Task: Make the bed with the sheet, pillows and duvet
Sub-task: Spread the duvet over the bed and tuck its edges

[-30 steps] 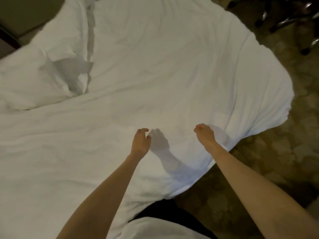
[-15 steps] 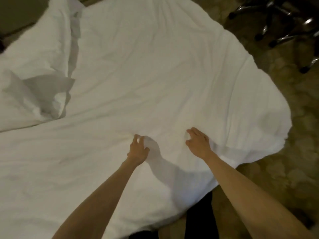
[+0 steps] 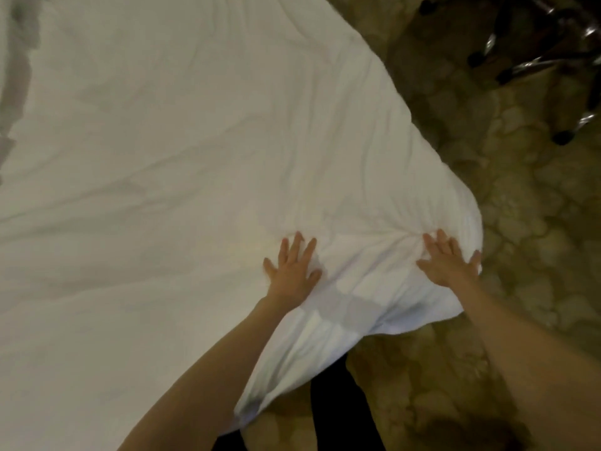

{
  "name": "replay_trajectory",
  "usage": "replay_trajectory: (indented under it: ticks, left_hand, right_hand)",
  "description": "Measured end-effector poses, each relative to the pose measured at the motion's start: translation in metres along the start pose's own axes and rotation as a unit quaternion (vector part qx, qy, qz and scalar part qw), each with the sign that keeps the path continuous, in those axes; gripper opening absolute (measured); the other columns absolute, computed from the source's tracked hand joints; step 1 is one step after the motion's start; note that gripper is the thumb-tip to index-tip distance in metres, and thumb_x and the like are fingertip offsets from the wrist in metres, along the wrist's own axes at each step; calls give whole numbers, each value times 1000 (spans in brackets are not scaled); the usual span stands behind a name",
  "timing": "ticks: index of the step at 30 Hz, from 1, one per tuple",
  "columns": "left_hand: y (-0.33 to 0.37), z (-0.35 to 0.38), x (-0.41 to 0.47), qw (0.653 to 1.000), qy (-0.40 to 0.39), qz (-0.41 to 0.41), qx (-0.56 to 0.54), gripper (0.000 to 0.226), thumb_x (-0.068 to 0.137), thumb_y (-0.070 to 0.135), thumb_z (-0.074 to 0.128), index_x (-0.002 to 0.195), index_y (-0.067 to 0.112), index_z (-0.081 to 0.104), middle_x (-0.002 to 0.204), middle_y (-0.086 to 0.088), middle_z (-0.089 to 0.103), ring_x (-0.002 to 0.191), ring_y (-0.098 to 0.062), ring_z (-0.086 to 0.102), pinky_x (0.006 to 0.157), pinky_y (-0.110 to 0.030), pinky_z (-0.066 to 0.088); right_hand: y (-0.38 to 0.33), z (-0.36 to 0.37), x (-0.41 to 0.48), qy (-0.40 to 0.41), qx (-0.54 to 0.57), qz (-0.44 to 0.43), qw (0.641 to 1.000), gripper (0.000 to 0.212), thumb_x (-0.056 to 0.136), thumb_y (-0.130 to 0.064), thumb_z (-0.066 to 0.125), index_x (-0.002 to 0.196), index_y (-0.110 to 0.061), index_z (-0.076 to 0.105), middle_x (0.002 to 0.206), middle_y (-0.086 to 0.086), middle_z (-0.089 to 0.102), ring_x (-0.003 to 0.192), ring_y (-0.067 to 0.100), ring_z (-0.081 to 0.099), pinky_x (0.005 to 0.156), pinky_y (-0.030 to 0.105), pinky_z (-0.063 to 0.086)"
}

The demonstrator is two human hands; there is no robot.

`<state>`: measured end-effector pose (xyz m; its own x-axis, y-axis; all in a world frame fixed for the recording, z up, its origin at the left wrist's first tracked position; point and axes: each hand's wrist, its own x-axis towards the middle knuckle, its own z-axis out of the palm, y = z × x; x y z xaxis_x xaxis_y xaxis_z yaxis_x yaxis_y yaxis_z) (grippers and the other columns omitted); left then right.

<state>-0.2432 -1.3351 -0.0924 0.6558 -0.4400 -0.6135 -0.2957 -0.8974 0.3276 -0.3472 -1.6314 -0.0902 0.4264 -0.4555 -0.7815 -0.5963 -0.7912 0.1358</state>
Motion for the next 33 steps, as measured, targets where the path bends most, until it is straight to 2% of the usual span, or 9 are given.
replay_trajectory:
  ticks: [3, 7, 9, 13, 17, 20, 23, 27, 33]
  left_hand:
    - [35, 10, 10, 999, -9, 20, 49, 78, 93, 57, 39, 151, 33, -8, 158, 3, -21, 146, -22, -15, 110, -62, 3]
    - [53, 21, 13, 995, -18, 28, 94, 85, 92, 54, 46, 150, 32, -11, 155, -3, -28, 145, -27, -21, 110, -64, 1]
    - [54, 26, 14, 995, -15, 14, 101, 86, 91, 52, 48, 150, 33, -11, 155, -2, -29, 144, -26, -21, 110, -64, 1]
    - [60, 29, 17, 995, 5, -14, 95, 84, 91, 49, 48, 150, 35, -10, 156, -1, -28, 145, -24, -21, 112, -60, 0]
    - [73, 24, 15, 996, 18, -2, 93, 81, 92, 44, 48, 151, 31, -6, 157, 0, -24, 146, -22, -16, 113, -54, 1]
    - [88, 19, 12, 991, 46, 52, 113, 88, 84, 48, 59, 152, 27, 7, 160, -4, -5, 147, -28, 6, 109, -60, 18]
    - [97, 7, 16, 986, 27, 96, 131, 81, 92, 48, 49, 152, 29, -2, 159, -2, -17, 147, -25, -10, 113, -58, 9]
    - [81, -15, 21, 989, 23, 81, 120, 73, 97, 44, 40, 152, 28, -6, 157, 0, -25, 146, -21, -18, 114, -55, 5]
    - [34, -33, 44, 990, 8, 94, 103, 65, 99, 39, 36, 151, 34, -3, 158, 2, -22, 146, -20, -17, 114, -54, 2]
  right_hand:
    - [15, -16, 17, 79, 116, 19, 990, 69, 100, -49, 28, 152, -22, -8, 160, 0, -10, 147, 28, 1, 116, 54, 7]
    - [-15, -54, 49, 165, 415, 67, 893, 92, 89, -48, 58, 152, -18, 0, 160, 10, 2, 142, 37, 17, 113, 56, 19]
    - [-22, -63, 66, 140, 399, 80, 903, 85, 87, -44, 63, 150, -14, 14, 155, 15, 16, 138, 38, 23, 110, 56, 22]
    - [1, -63, 82, 234, 354, 53, 904, 19, 94, -9, 48, 104, 7, 53, 114, 27, 55, 102, 38, 55, 81, 40, 44]
    - [49, -69, 66, 278, 325, -4, 904, 31, 88, 1, 50, 61, -6, 36, 75, 18, 47, 73, 25, 45, 64, 30, 31]
    - [71, -75, 43, 308, 336, 6, 890, 14, 88, -3, 56, 80, 9, 55, 80, 21, 55, 79, 34, 54, 69, 31, 37]
    - [68, -68, 33, 323, 350, 45, 878, 21, 92, -12, 56, 101, 7, 60, 96, 25, 63, 94, 39, 60, 83, 42, 47]
    - [51, -60, 36, 233, 246, 97, 936, 40, 94, -17, 49, 130, 0, 43, 130, 26, 49, 118, 39, 48, 96, 43, 40]
    - [-29, -102, 55, 227, 322, 9, 919, 56, 102, -32, 36, 151, -15, 17, 159, 9, 13, 144, 32, 19, 115, 47, 18]
